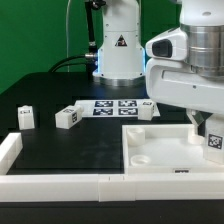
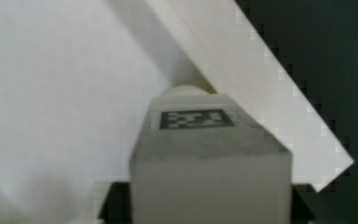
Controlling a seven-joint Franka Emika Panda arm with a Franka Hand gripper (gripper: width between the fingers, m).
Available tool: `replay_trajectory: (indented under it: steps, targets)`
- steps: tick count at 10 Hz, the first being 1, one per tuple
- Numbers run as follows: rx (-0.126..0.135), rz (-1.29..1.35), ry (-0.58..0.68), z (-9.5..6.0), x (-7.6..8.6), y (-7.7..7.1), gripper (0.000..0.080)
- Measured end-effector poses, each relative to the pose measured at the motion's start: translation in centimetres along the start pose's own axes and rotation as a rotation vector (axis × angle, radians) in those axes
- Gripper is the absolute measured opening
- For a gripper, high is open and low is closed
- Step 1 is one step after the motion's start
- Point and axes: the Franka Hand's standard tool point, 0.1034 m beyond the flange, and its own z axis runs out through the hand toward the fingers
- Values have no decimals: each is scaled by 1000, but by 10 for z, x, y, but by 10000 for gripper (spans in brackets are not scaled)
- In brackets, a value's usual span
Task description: Assemble one leg
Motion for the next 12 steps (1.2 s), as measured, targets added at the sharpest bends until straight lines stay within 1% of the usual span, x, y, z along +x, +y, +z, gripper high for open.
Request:
replay_trajectory:
  steps: [2,3,4,5,6,7,8,11,12]
  targets:
    - [0,126,0,0,0,0,292]
    - [1,155,-1,0,0,0,373]
    - [0,134,-1,0,0,0,373]
    - [2,87,1,1,-1,-1,509]
    - [3,54,2,3,-4,-1,619]
    - [0,-74,5,3,-5,-2,640]
    - [1,-237,6,2,-7,-4,640]
    - [23,-623,52,6,-15,-3,649]
    - [11,-771,63,5,-15,-2,649]
